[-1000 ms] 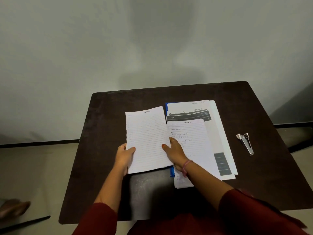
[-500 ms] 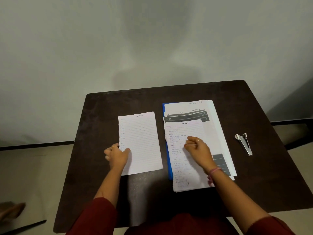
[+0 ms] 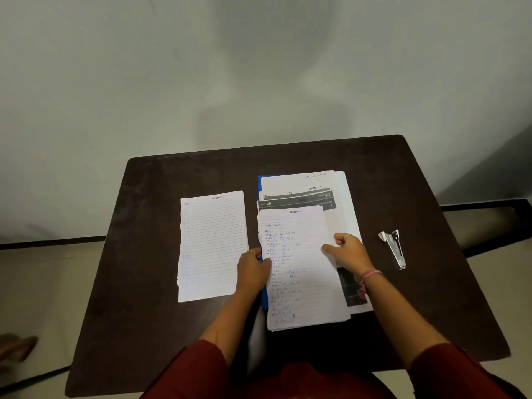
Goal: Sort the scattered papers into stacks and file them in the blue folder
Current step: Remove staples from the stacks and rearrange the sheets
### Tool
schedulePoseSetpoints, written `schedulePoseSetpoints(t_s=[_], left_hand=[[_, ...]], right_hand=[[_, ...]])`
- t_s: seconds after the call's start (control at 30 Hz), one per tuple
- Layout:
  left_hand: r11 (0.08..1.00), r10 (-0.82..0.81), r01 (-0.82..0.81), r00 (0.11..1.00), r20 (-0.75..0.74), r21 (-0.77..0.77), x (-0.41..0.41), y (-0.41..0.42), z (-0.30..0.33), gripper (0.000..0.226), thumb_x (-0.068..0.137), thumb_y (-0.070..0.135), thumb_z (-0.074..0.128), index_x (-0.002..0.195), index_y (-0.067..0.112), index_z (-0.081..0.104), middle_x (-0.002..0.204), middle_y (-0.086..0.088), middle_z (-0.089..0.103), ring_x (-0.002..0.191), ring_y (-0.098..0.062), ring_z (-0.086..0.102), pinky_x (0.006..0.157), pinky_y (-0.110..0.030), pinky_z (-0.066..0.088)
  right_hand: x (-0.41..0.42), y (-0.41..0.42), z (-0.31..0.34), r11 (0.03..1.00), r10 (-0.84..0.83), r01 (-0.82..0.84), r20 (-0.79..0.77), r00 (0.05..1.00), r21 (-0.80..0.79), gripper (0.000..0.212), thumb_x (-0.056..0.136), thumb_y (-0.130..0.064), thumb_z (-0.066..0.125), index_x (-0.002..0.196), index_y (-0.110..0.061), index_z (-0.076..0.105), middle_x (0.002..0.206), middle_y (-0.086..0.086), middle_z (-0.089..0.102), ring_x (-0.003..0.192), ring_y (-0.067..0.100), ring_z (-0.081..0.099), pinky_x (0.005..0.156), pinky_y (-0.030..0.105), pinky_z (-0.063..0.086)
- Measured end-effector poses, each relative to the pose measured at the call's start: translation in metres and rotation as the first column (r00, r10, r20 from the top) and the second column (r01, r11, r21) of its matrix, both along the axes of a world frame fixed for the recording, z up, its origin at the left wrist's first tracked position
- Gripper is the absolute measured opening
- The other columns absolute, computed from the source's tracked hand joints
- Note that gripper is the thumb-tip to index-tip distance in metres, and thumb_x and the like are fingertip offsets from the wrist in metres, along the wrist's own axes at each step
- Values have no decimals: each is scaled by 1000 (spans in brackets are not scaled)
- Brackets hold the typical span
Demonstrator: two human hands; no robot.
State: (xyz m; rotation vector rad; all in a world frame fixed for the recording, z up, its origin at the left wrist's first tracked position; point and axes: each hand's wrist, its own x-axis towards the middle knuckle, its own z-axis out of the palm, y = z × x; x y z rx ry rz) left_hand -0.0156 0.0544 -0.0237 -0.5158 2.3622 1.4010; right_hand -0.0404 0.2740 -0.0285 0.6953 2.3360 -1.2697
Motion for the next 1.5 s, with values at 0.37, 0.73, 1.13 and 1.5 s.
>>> schedulePoseSetpoints(t_s=[0.37,0.73,1.13,1.5], left_hand=[[993,105,-107,994,-39,-53,1,17,5,30,86,-1,51,72,24,58,70,10,61,62,-2,51,54,-6,39],[983,40,-72,982,-185,-166,11,16,-7,38,92,14,55,129,13,50,120,5,40,117,-15,38,98,-28,37],[833,-462,430,887,-9,-349,-56,19,-7,33,99,13,45,127,8,60,126,-13,61,117,-29,54,103,-33,40],[850,-453,416,890,-46,-322,-46,24,-6,35,97,-1,41,126,6,60,115,-13,62,96,-25,65,84,-25,50]], right_hand=[[-19,-2,0,991,72,-78,-54,996,-113,26,92,-11,49,70,-22,58,73,-5,61,74,21,59,73,34,48],[12,43,0,930,51,-65,-48,998,-361,10,94,-4,54,99,-8,61,76,-2,63,62,1,57,50,9,42],[23,60,-15,934,270,-236,96,958,-267,27,90,-9,61,116,-10,55,101,3,67,92,17,64,81,35,54],[-55,50,10,822,555,-508,-160,816,258,26,85,-17,68,111,-14,66,109,3,64,91,15,61,87,25,48]])
